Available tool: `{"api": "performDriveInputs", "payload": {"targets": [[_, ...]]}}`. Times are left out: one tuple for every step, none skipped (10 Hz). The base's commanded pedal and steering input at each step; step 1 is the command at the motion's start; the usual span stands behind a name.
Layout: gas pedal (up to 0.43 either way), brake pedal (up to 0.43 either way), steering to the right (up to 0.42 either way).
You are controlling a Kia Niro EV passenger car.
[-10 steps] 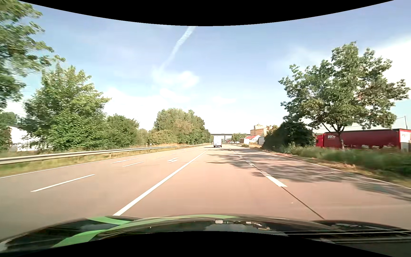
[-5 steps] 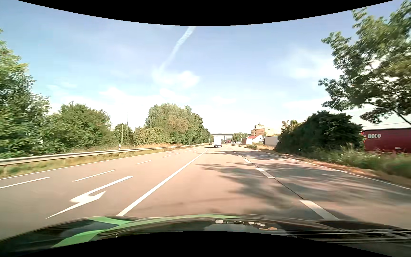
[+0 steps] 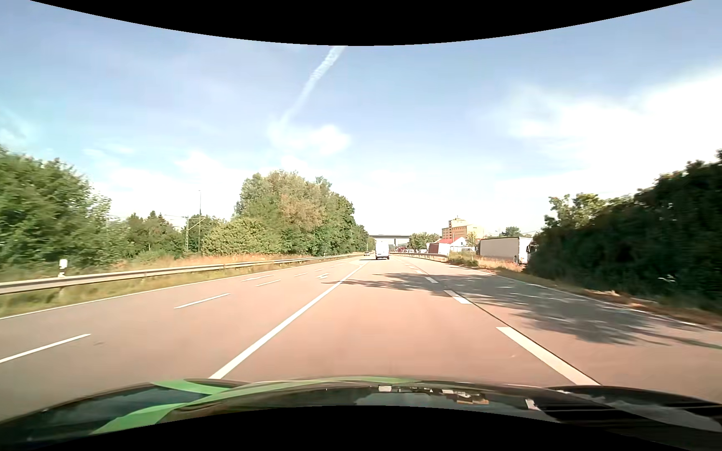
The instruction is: Follow the waypoints while adhering to traffic rules and regulations
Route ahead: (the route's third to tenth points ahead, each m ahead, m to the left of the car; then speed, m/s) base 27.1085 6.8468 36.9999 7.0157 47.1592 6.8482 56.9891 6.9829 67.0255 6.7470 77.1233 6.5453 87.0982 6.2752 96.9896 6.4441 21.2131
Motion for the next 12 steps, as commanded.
{"api": "performDriveInputs", "payload": {"targets": [[0.268, 0.000, 0.000], [0.268, 0.000, -0.001], [0.268, 0.000, 0.000], [0.280, 0.000, -0.001], [0.280, 0.000, -0.001], [0.280, 0.000, 0.000], [0.287, 0.000, -0.001], [0.287, 0.000, -0.002], [0.299, 0.000, -0.003], [0.299, 0.000, -0.003], [0.299, 0.000, -0.003], [0.311, 0.000, -0.003]]}}
